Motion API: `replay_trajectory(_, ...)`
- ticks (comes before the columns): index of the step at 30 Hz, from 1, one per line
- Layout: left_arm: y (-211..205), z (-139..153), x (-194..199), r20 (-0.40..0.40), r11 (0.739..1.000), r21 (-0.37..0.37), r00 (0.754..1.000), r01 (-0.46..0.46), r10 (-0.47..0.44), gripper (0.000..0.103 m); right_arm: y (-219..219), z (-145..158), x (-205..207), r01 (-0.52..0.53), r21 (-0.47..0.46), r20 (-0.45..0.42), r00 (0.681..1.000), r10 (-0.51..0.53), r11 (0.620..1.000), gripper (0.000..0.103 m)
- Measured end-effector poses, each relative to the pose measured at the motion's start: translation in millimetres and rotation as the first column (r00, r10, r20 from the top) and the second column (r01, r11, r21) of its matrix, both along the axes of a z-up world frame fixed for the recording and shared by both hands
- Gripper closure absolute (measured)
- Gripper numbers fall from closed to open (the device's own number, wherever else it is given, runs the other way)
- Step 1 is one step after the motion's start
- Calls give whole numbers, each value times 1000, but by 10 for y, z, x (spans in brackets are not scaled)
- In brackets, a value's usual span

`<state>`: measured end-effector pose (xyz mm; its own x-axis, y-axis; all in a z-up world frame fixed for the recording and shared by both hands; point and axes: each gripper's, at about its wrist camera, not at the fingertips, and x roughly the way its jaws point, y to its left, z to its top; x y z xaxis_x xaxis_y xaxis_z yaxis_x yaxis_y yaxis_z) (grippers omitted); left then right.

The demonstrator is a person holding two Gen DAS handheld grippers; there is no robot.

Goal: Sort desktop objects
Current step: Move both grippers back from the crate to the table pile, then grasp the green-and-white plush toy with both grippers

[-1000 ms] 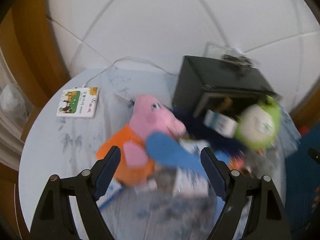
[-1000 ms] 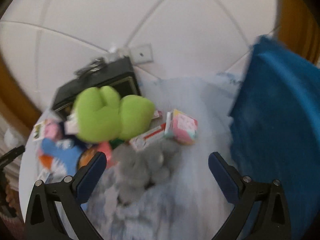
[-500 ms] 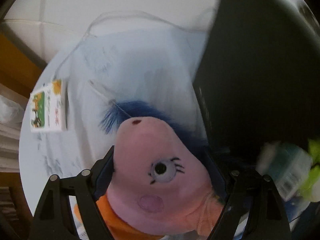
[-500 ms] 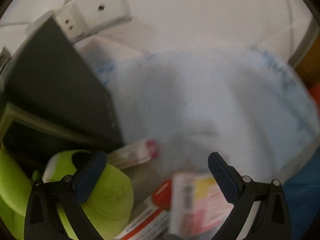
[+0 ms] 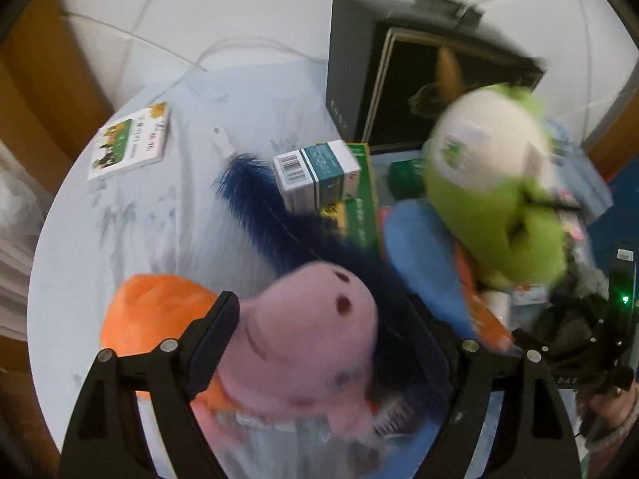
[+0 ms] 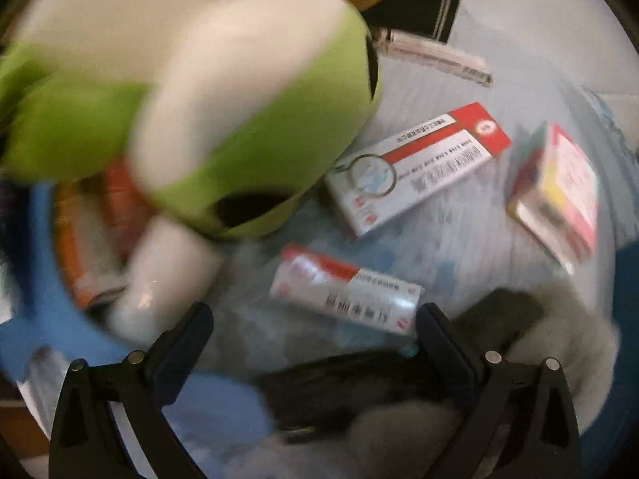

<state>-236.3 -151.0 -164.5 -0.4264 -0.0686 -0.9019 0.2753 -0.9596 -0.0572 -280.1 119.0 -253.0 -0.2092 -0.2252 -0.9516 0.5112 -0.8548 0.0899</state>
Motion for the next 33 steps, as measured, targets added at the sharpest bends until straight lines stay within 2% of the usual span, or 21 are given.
replay_trajectory(4, 210, 285, 232, -105, 999, -44, 994, 3, -8, 21, 281, 360, 254, 88, -121, -52, 994, -95, 989, 0)
replay_trajectory(6, 299, 388, 190, -137, 998, -64, 990, 25, -33, 21, 439, 531, 310, 129, -161, -82, 986, -144, 978, 0)
replay_trajectory(9, 485, 584, 14, -183, 994, -89, 980, 66, -81, 20, 628, 750, 325, 181, -219, -107, 972, -208, 959, 0)
replay_trajectory(13, 653, 776, -478, -226, 989, -114, 967, 95, -119, 19, 559, 938, 143, 209, -261, -120, 962, -247, 943, 0)
replay_trajectory(14, 679, 764, -659, -215, 987, -133, 969, 94, -121, 19, 579, 958, 119, 218, -271, -119, 959, -258, 938, 0)
replay_trajectory(15, 685, 714, -845, -195, 985, -144, 972, 100, -127, 19, 516, 980, -69, 226, -276, -113, 958, -265, 934, 0)
replay_trajectory(17, 670, 509, -1155, -112, 981, -147, 983, 128, -145, 19, 544, 983, -272, 259, -289, -88, 951, -295, 921, 0)
replay_trajectory(20, 714, 161, -1324, 18, 960, -170, 974, 225, -225, 19, 478, 959, -481, 296, -316, -42, 945, -324, 902, 0)
replay_trajectory(23, 677, -132, -1339, 98, 949, -185, 966, 255, -240, 19, 356, 936, -649, 323, -321, 6, 941, -339, 890, 0)
replay_trajectory(25, 584, -272, -1355, 106, 958, -144, 966, 248, -234, 19, 244, 867, -762, 336, -335, 53, 940, -338, 880, 0)
replay_trajectory(28, 526, -270, -1342, 77, 959, -113, 964, 261, -253, 19, 28, 664, -948, 348, -343, 121, 938, -326, 873, 0)
replay_trajectory(33, 631, -55, -1343, 21, 937, -162, 951, 309, -309, 19, -206, 398, -1152, 367, -325, 187, 928, -321, 872, 0)
